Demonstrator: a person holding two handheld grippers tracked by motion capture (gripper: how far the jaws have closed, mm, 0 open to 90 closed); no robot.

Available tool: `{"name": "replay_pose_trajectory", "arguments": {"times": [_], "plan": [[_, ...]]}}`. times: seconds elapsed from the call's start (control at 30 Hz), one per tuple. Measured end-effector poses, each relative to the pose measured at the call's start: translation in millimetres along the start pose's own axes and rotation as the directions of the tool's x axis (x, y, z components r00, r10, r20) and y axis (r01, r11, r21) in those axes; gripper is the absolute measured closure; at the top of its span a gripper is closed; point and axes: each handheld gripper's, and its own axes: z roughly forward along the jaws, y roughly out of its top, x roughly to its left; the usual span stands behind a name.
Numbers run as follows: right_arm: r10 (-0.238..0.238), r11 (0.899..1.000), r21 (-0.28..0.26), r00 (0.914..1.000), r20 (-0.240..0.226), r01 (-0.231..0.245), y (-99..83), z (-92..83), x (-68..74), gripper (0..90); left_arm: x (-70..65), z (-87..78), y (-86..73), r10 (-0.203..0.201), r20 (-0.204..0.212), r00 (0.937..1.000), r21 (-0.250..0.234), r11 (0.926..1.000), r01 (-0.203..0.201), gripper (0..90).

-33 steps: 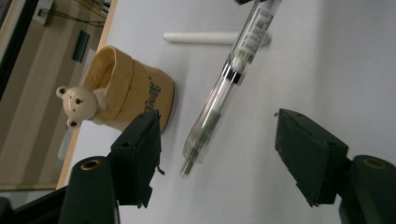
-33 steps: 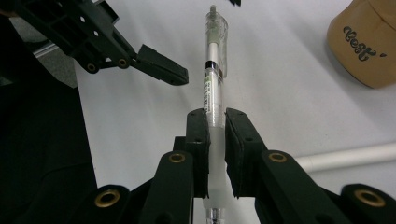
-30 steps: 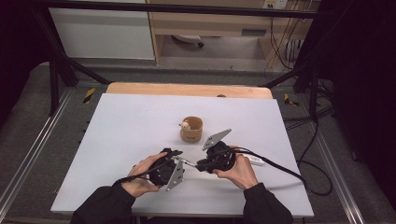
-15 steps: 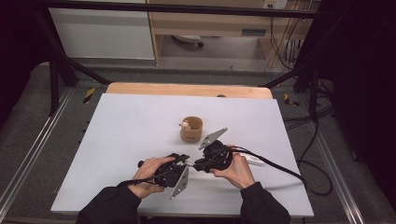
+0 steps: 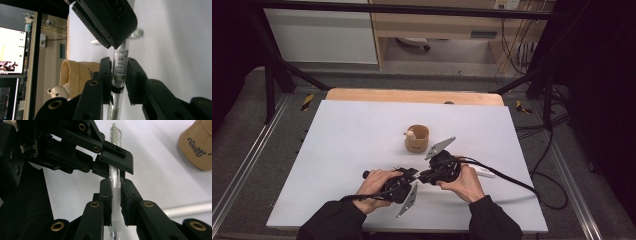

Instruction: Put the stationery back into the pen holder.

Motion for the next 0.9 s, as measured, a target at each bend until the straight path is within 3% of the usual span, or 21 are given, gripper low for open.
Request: {"name": "replay_pose_trajectory", "arguments": {"times": [0.33,0.53,0.6,0.77,0.8,0.9], "plan": [[0.003,1.0,-0.006,1.0,-0.008,-0.003,-0.3,0.9,-0.3,80.1,-0.5,-0.5,1.2,0.038,0.009,0.9992,0.02,0.9991,-0.039,78.6],[0.023,0.999,-0.028,0.9997,-0.008,-0.023,-0.8,-0.8,0.4,79.3,1.2,-2.4,0.2,0.005,0.014,0.9999,0.017,0.9998,-0.006,78.7],[0.028,0.999,-0.043,0.9996,-0.004,-0.028,-1.0,-3.0,0.3,77.1,1.1,-1.9,-1.8,0.006,0.02,0.9998,0.036,0.9993,-0.007,78.7],[0.036,0.995,-0.093,0.9989,0.031,-0.033,-3.6,-17.2,-1.7,67.9,-1.1,-1.8,-12.6,-0.066,0.031,0.9973,0.064,0.9959,0.064,78.7],[0.035,0.994,-0.106,0.9985,0.041,-0.031,-5.2,-20.5,-3.3,65.2,0.0,-3.1,-14.6,-0.063,0.037,0.9973,0.086,0.9945,0.06,78.7],[0.055,0.985,-0.165,0.9954,0.078,-0.042,-11.9,-29.3,-7.5,53.6,-1.6,-3.0,-21.0,-0.128,0.04,0.991,0.086,0.9885,0.124,78.7]]}}
